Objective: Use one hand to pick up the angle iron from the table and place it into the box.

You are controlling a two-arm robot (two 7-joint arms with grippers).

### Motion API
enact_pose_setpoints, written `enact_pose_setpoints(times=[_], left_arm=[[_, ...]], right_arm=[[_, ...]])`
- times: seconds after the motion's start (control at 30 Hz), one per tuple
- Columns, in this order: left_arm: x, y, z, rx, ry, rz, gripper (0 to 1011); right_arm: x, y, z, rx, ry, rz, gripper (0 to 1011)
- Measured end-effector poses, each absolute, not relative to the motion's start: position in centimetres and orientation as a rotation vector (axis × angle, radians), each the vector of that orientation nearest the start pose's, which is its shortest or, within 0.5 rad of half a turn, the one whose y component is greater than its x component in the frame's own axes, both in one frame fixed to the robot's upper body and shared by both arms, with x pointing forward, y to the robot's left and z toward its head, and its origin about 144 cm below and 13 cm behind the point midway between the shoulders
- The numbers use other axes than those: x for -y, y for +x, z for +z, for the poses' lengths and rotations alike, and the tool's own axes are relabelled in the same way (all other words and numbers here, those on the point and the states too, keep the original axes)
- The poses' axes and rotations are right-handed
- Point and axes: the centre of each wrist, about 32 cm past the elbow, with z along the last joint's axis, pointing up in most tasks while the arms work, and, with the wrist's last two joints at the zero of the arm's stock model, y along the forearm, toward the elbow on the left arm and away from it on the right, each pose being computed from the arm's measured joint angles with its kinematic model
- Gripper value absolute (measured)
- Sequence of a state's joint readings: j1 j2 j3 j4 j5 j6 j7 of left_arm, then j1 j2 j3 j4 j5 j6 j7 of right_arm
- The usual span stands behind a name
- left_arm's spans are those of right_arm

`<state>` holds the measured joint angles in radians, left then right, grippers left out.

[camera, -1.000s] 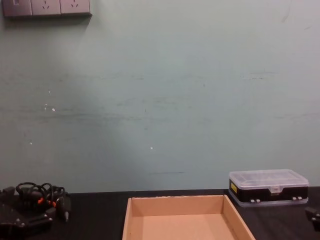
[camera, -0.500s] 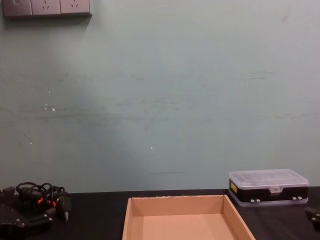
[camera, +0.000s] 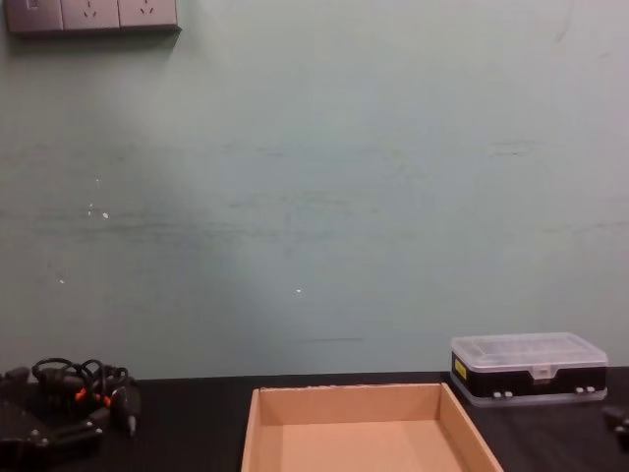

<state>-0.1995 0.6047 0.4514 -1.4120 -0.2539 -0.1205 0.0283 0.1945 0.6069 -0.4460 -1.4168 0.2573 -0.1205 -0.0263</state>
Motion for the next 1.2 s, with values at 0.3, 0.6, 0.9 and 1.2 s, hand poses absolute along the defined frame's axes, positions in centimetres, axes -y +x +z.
enact_pose_setpoints(times=[0.3, 0.6, 0.9, 1.2], left_arm=[[-31.0, 48.9, 114.0, 0.285, 0.304, 1.248, 1011], [-31.0, 48.9, 114.0, 0.285, 0.304, 1.248, 1011], [-31.0, 48.9, 114.0, 0.285, 0.304, 1.248, 1011], [-31.0, 48.9, 114.0, 0.285, 0.304, 1.248, 1011]], right_arm=[[32.6, 45.7, 115.6, 0.217, -0.255, -1.187, 1004], [32.7, 41.7, 117.1, 0.116, -0.254, -1.027, 1004], [31.6, 41.5, 117.7, 0.05, -0.394, -0.761, 1004], [31.1, 43.7, 117.5, 0.0, -0.47, -0.718, 1004]])
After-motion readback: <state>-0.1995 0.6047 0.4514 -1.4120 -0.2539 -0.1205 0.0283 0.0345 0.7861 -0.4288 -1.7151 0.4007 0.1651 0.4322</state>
